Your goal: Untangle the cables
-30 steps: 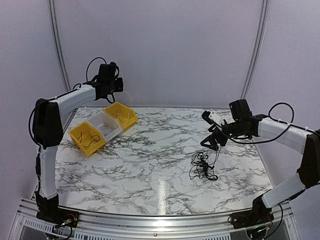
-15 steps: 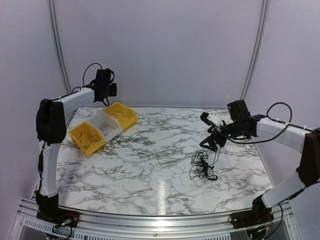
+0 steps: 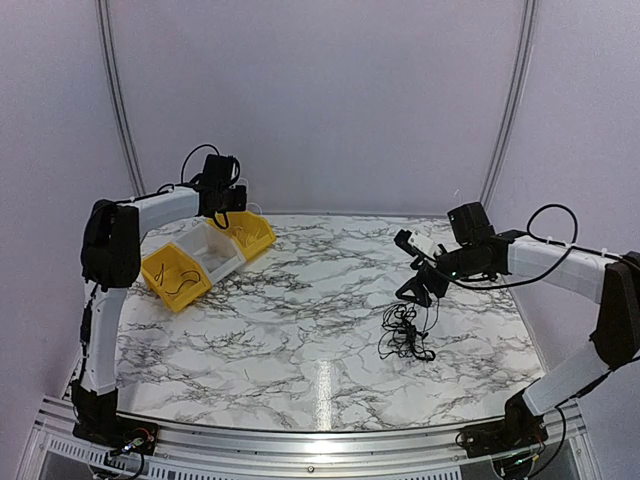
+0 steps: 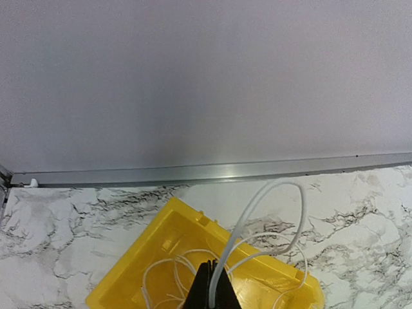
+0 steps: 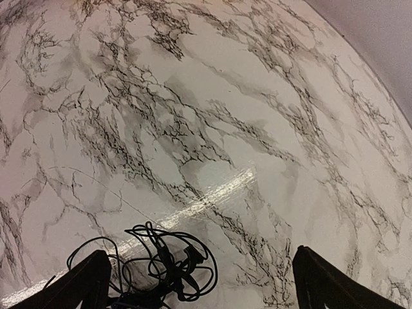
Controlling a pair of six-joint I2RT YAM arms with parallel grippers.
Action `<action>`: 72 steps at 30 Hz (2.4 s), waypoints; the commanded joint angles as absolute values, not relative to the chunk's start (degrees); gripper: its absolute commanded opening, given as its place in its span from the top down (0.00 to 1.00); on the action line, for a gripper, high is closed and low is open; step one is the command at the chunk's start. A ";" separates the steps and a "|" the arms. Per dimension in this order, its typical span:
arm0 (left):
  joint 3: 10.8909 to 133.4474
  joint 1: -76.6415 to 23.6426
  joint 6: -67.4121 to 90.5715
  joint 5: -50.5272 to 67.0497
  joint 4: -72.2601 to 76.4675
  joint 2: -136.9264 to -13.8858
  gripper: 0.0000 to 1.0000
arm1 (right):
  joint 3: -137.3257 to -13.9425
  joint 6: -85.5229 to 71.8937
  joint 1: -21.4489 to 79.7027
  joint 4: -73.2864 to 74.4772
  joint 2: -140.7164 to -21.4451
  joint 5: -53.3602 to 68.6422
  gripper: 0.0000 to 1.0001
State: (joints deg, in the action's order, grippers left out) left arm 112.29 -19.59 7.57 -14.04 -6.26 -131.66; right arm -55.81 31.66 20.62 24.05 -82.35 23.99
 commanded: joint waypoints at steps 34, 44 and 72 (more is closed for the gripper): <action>112.07 -19.58 10.87 -15.89 -14.76 -133.49 0.70 | -56.86 32.95 22.59 24.79 -83.67 22.26 0.02; 106.34 -19.21 13.00 -13.17 -16.66 -124.20 0.45 | -57.12 33.35 23.42 25.14 -83.61 21.76 0.01; 64.69 -53.82 11.67 7.27 19.86 -94.13 0.39 | -63.74 31.41 23.73 28.53 -79.64 22.25 0.08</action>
